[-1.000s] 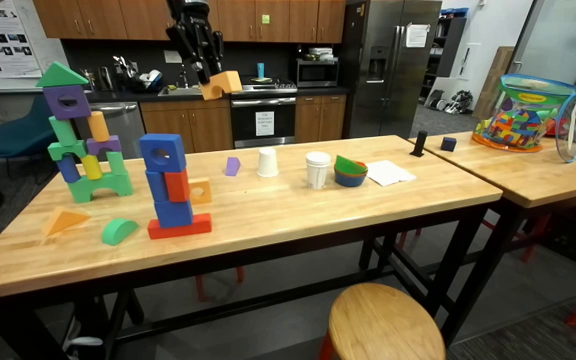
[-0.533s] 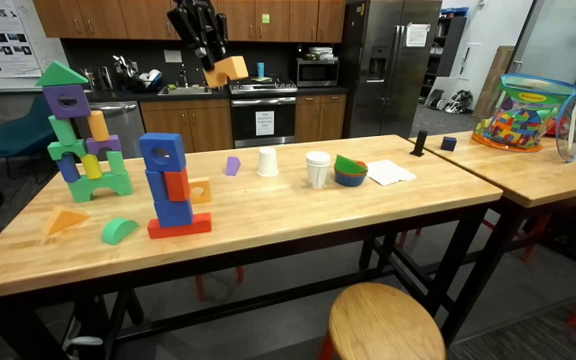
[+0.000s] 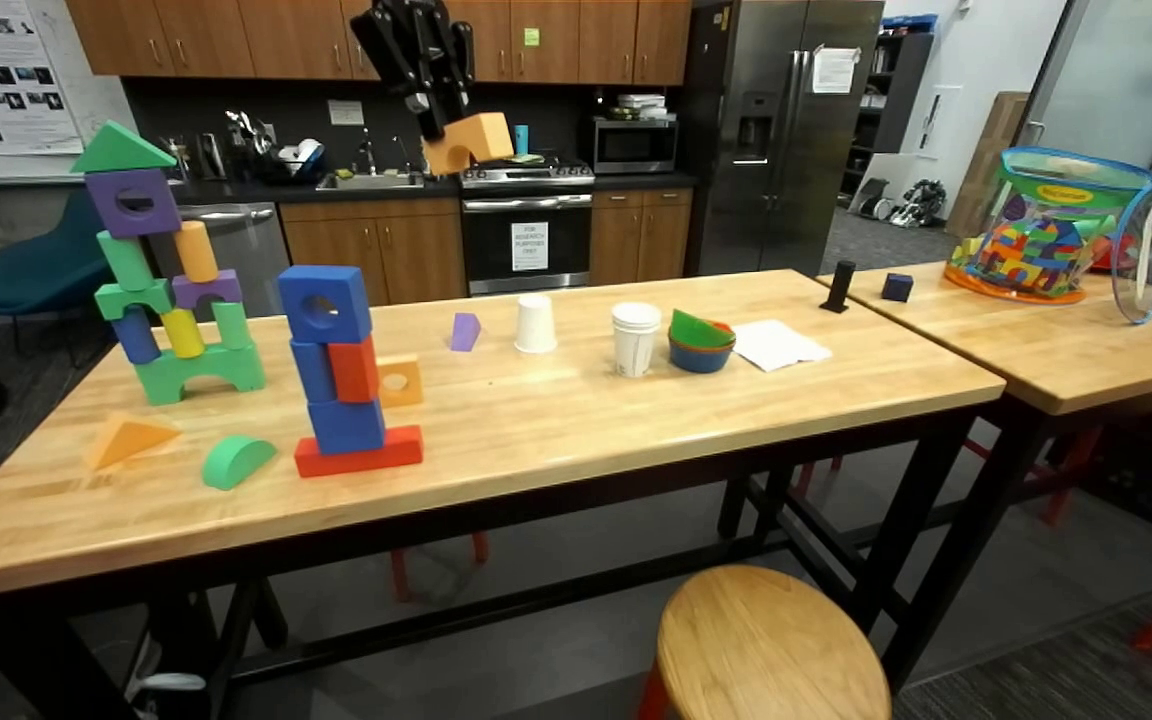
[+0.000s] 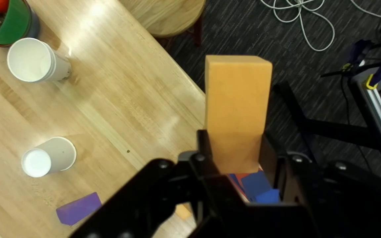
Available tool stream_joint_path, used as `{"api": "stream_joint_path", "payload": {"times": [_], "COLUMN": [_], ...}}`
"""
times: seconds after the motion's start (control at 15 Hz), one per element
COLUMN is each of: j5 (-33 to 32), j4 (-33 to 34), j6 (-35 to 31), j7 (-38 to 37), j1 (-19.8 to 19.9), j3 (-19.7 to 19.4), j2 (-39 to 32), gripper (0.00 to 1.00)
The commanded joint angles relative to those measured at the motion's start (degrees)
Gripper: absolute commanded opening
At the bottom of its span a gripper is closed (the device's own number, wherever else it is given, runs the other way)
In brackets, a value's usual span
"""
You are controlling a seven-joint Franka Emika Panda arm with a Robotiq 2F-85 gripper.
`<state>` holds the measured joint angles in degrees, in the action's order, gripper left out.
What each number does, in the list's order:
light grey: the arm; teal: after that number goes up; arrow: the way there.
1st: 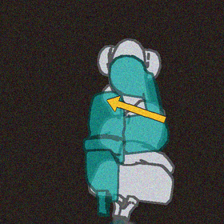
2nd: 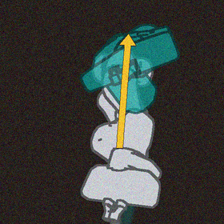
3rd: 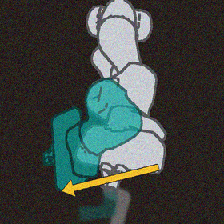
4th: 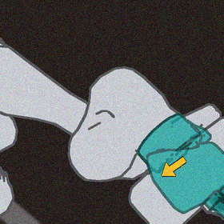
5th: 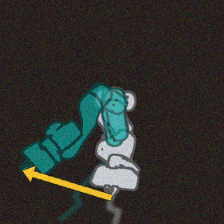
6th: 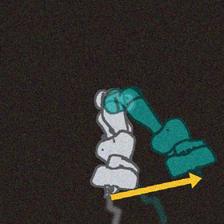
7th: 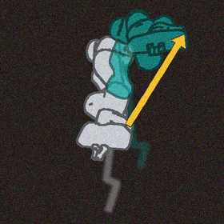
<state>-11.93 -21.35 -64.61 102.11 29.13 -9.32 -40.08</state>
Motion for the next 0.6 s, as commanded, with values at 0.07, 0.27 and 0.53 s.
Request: {"api": "stream_joint_path", "payload": {"times": [0.07,0.27,0.53], "j5": [0.4,0.4,-0.5], "j4": [0.1,0.3,0.4], "j6": [0.1,0.2,0.1], "j7": [0.0,0.0,0.4], "j1": [-0.1,-0.1,-0.4], "j3": [-0.4,-0.4,-0.8], "j2": [-0.1,-0.2,-0.8], "gripper": [0.40,0.15,0.15]}}
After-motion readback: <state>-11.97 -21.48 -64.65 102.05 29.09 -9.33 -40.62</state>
